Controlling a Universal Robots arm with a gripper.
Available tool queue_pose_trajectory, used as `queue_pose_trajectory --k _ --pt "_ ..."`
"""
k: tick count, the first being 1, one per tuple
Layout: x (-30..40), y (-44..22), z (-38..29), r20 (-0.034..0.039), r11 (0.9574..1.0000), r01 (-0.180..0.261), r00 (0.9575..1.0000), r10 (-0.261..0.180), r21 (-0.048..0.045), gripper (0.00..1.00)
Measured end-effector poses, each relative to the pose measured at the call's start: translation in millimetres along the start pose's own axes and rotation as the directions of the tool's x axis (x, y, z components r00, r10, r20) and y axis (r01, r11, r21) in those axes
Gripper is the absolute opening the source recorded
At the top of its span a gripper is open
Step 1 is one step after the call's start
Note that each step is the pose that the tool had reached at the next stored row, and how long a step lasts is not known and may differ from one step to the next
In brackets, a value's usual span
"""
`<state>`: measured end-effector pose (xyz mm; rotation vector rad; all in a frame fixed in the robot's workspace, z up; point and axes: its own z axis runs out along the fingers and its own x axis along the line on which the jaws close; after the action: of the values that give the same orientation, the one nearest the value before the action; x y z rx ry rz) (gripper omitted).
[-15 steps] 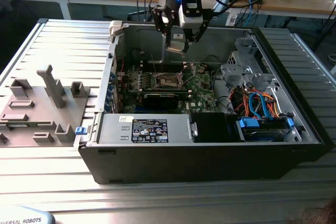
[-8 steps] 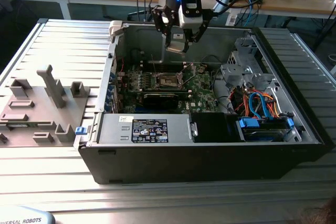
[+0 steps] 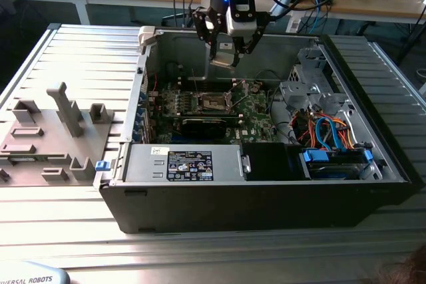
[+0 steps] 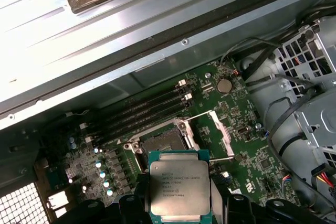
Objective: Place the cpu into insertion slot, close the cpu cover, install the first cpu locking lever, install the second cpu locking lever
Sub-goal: 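Place the cpu into insertion slot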
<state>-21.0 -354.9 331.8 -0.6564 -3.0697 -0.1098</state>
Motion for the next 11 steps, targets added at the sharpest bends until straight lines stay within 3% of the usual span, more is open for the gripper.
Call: queue_pose_trajectory --k 11 --pt "0.0 0.0 0.5 0.0006 1.0 -0.008 1.0 0.008 -0.0001 0.54"
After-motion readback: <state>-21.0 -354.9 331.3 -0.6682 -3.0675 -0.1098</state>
